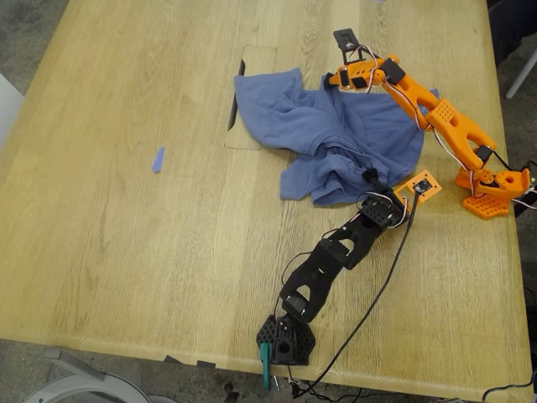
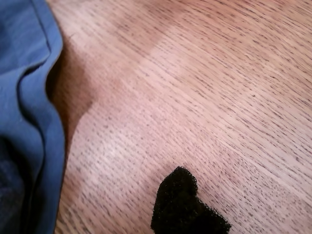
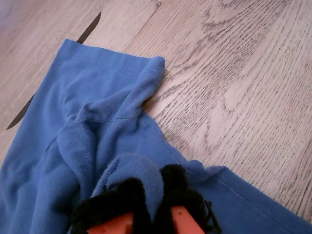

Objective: Fold a T-shirt

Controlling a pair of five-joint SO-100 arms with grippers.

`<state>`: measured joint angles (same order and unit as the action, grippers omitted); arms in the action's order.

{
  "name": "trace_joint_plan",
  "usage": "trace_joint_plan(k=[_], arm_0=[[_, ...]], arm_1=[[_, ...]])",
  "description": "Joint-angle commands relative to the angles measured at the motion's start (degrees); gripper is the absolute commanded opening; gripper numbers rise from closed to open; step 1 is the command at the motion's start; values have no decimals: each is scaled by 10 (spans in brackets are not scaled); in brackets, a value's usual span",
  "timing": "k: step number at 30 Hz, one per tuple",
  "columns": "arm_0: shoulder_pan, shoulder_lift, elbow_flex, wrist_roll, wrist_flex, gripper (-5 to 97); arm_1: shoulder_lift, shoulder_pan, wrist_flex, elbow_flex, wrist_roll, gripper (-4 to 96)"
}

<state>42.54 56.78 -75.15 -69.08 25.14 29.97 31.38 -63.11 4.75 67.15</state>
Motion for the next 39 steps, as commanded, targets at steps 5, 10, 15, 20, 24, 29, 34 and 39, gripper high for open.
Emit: trace_joint_plan(k=[5,10,15,20,24,29,34,39], arm_0=[[-38,-16,51,31,18,699],[-69,-52,72,45,18,706],[-98,-73,80,48,19,706],[-132,-89,81,54,17,706],[-161,-91,76,55,16,706],[-200,-104,71,59,14,704],[-227,-108,60,73,11,671],[-240,-107,38,87,-5,573]], arm_1=[[40,-5,4,33,4,-1],[38,-8,9,33,3,-1],[38,-11,12,33,2,-1],[38,-14,14,33,2,-1],[41,-15,13,33,2,-1],[42,-13,11,33,2,-1],[44,-11,11,33,3,-1],[44,-9,11,33,3,-1]])
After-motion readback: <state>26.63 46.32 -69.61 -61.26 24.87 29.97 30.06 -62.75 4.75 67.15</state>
